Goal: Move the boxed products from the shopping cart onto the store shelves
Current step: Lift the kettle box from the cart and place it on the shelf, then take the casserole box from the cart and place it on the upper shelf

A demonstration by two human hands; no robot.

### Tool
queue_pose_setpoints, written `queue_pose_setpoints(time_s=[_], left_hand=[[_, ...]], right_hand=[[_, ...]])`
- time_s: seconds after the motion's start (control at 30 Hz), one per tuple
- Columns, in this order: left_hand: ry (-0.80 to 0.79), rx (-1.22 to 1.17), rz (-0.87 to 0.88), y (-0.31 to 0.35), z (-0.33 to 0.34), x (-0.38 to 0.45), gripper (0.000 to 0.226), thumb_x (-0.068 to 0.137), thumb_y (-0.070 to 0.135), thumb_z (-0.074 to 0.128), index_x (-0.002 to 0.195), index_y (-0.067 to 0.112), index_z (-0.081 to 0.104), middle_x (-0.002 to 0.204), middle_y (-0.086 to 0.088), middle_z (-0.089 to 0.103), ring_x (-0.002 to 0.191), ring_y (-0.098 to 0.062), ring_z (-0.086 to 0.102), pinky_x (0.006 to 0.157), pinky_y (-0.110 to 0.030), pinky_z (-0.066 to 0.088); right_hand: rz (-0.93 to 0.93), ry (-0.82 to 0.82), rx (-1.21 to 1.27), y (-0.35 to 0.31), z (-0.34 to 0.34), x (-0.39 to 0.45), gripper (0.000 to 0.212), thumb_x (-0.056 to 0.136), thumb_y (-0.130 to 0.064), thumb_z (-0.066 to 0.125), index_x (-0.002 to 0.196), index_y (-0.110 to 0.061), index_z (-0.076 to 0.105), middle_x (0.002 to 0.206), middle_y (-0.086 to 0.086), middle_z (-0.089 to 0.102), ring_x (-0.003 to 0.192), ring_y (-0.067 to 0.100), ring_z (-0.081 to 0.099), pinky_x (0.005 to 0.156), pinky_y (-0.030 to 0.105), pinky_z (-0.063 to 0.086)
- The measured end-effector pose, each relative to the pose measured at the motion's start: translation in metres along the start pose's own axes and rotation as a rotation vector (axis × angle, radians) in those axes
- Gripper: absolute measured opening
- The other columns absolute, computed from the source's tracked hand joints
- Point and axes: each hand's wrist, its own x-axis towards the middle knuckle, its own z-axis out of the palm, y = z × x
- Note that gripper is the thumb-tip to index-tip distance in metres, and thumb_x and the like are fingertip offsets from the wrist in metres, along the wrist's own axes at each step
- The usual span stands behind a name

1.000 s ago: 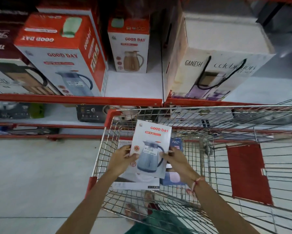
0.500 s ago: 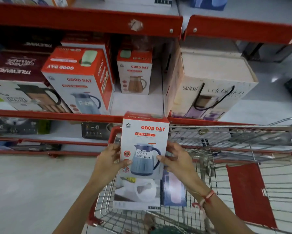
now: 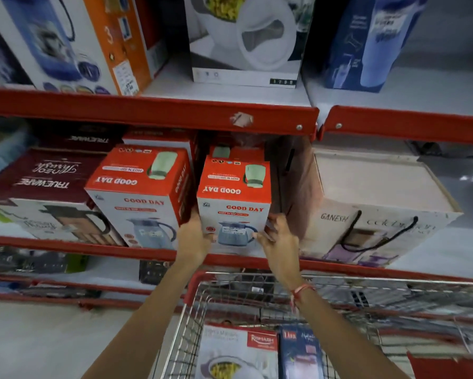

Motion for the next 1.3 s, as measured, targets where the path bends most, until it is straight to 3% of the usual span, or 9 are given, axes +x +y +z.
queue_pose_setpoints(time_s=[0.3,0.57,0.7,0.77,0.83,0.93,1.03,1.13,1.3], left_hand=[[-0.061,-0.001,-0.032,-0.034,0.025,0.017,0.066,0.084,0.001,0.065,0.14,0.0,0.029,0.124,-0.024,0.061,0.113,-0.041,0.06,0.096,-0.047,0.049],[0.08,-0.178,-0.004,-0.077,0.039,-0.061,0.051,0.088,0.001,0.057,0.136,0.011,0.043,0.133,-0.012,0.055,0.116,-0.028,0.057,0.1,-0.043,0.05],[-0.027,-0.043,-0.07,-0.111,0.062,-0.105,0.043,0.086,0.0,0.058,0.128,0.011,0.053,0.128,-0.012,0.059,0.107,-0.028,0.061,0.088,-0.03,0.049],[-0.136,0.006,-0.167,-0.129,0.077,-0.13,0.045,0.086,0.0,0.059,0.129,0.01,0.051,0.131,-0.014,0.057,0.108,-0.032,0.06,0.089,-0.035,0.049],[-0.253,0.095,-0.273,-0.146,0.092,-0.155,0.051,0.085,0.002,0.061,0.133,0.006,0.046,0.133,-0.018,0.054,0.116,-0.036,0.054,0.097,-0.042,0.045],[-0.415,0.177,-0.468,-0.179,0.112,-0.183,0.057,0.084,0.007,0.064,0.136,0.002,0.039,0.131,-0.021,0.053,0.119,-0.037,0.052,0.096,-0.044,0.047],[-0.475,0.204,-0.633,-0.209,0.126,-0.194,0.054,0.086,0.017,0.062,0.133,0.003,0.038,0.129,-0.021,0.055,0.114,-0.037,0.056,0.092,-0.044,0.053],[-0.531,0.224,-0.699,-0.219,0.135,-0.193,0.043,0.092,0.022,0.053,0.128,0.001,0.044,0.123,-0.022,0.059,0.108,-0.037,0.059,0.085,-0.041,0.051],[-0.509,0.259,-0.679,-0.2,0.12,-0.187,0.031,0.095,0.021,0.05,0.12,0.004,0.055,0.119,-0.017,0.064,0.107,-0.036,0.06,0.081,-0.036,0.048]], right_hand=[[0.028,-0.006,-0.094,0.022,0.016,0.009,0.042,0.088,-0.007,0.067,0.126,-0.007,0.048,0.131,0.007,0.063,0.117,0.021,0.063,0.1,0.042,0.052],[-0.072,0.128,-0.129,0.059,0.021,-0.075,0.018,0.099,-0.017,0.05,0.116,-0.014,0.055,0.112,0.0,0.053,0.097,-0.004,0.052,0.082,0.005,0.041],[0.215,-0.061,-0.19,0.124,0.029,-0.123,0.015,0.098,-0.018,0.049,0.108,-0.012,0.059,0.1,0.009,0.06,0.078,0.02,0.06,0.068,0.034,0.051],[0.423,-0.217,-0.26,0.155,0.03,-0.146,0.022,0.097,-0.016,0.051,0.113,-0.003,0.061,0.111,0.018,0.063,0.093,0.032,0.063,0.078,0.042,0.052],[0.615,-0.359,-0.365,0.18,0.029,-0.166,0.04,0.097,-0.019,0.053,0.132,0.0,0.05,0.134,0.019,0.055,0.119,0.035,0.056,0.096,0.038,0.046],[0.842,-0.475,-0.346,0.208,0.03,-0.188,0.047,0.094,-0.024,0.055,0.134,0.0,0.044,0.133,0.019,0.056,0.107,0.029,0.059,0.078,0.03,0.053],[0.907,-0.466,-0.343,0.227,0.037,-0.195,0.069,0.075,-0.041,0.061,0.128,0.0,0.049,0.126,0.017,0.061,0.11,0.035,0.059,0.089,0.041,0.054],[0.945,-0.413,-0.347,0.236,0.048,-0.195,0.065,0.078,-0.029,0.07,0.129,0.002,0.046,0.128,0.018,0.057,0.115,0.037,0.057,0.098,0.045,0.049],[0.902,-0.322,-0.261,0.221,0.038,-0.186,0.064,0.068,-0.034,0.077,0.121,-0.007,0.052,0.114,0.013,0.061,0.104,0.035,0.058,0.082,0.041,0.051]])
